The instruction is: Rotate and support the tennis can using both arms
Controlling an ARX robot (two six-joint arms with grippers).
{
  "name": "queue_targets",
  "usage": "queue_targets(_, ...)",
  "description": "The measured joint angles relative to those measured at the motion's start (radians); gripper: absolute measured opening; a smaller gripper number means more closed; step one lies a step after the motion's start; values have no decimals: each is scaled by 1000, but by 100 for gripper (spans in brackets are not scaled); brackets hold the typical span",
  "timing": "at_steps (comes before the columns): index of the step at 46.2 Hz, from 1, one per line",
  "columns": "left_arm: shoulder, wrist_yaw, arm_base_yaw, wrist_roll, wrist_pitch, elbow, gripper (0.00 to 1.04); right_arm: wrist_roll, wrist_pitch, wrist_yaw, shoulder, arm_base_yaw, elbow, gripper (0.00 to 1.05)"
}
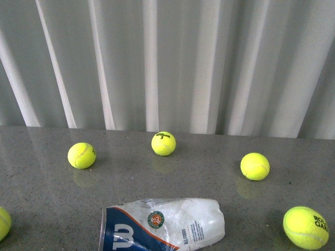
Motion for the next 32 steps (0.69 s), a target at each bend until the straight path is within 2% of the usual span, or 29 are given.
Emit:
queue_targets(22, 0, 0, 0, 0, 0, 0, 98, 0, -124, -1, -196, 0, -71, 3)
queue_targets(32, 0, 0, 0, 0, 0, 0, 98, 1, -135, -1, -249, 0, -101, 3)
